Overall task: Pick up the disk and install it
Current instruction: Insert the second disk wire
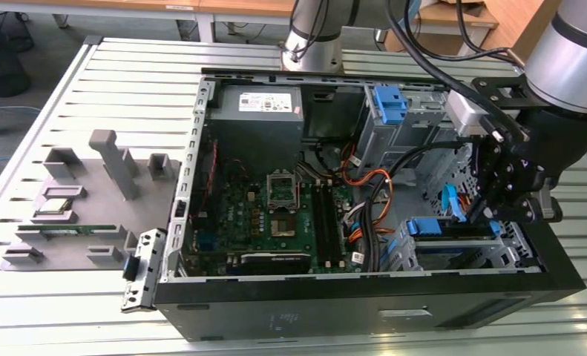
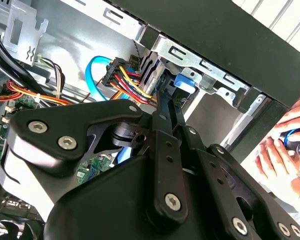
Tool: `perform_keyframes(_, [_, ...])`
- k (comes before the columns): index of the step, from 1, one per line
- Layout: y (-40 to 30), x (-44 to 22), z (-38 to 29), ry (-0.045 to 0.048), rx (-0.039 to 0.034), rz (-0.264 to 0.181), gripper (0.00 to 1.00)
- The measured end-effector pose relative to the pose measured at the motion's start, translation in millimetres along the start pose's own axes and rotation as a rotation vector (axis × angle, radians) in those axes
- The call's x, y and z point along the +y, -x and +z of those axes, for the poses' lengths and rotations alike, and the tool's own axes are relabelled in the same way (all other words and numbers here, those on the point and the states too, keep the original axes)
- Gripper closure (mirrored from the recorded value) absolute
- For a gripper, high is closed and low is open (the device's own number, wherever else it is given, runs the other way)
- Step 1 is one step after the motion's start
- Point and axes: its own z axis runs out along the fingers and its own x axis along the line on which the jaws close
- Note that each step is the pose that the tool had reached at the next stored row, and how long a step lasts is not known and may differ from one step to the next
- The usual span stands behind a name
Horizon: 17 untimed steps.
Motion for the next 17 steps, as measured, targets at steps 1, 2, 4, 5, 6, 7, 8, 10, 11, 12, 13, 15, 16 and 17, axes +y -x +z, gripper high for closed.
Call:
perform_keyframes(1, [0.0, 0.0, 0.0, 0.0000, -0.0001, 0.000, 0.84])
perform_keyframes(2, [0.0, 0.0, -0.1, -0.0001, 0.0000, -0.001, 0.84])
perform_keyframes(4, [0.0, 0.0, -0.4, -0.0001, -0.0002, -0.002, 0.84])
perform_keyframes(5, [-0.1, 0.0, -0.7, -0.0001, 0.0000, -0.003, 0.84])
perform_keyframes(6, [-0.1, -0.1, -1.4, -0.0002, 0.0001, -0.003, 0.84])
perform_keyframes(7, [-0.1, -0.1, -1.5, -0.0002, -0.0002, -0.003, 0.84])
perform_keyframes(8, [-0.1, -0.1, -1.4, -0.0002, -0.0003, -0.003, 0.84])
perform_keyframes(10, [-0.2, -0.1, -1.3, -0.0002, -0.0004, -0.004, 0.84])
perform_keyframes(11, [-0.4, -0.1, -0.9, -0.0002, -0.0007, -0.004, 0.84])
perform_keyframes(12, [-0.4, -0.1, -1.0, -0.0002, -0.0005, -0.005, 0.84])
perform_keyframes(13, [-0.4, -0.1, -0.9, -0.0003, -0.0004, -0.005, 0.84])
perform_keyframes(15, [-0.4, 0.0, 0.0, -0.0003, -0.0008, -0.005, 0.84])
perform_keyframes(16, [-0.4, 0.0, 0.2, -0.0003, -0.0004, -0.005, 0.84])
perform_keyframes(17, [-0.4, 0.0, 0.2, -0.0003, -0.0002, -0.005, 0.84])
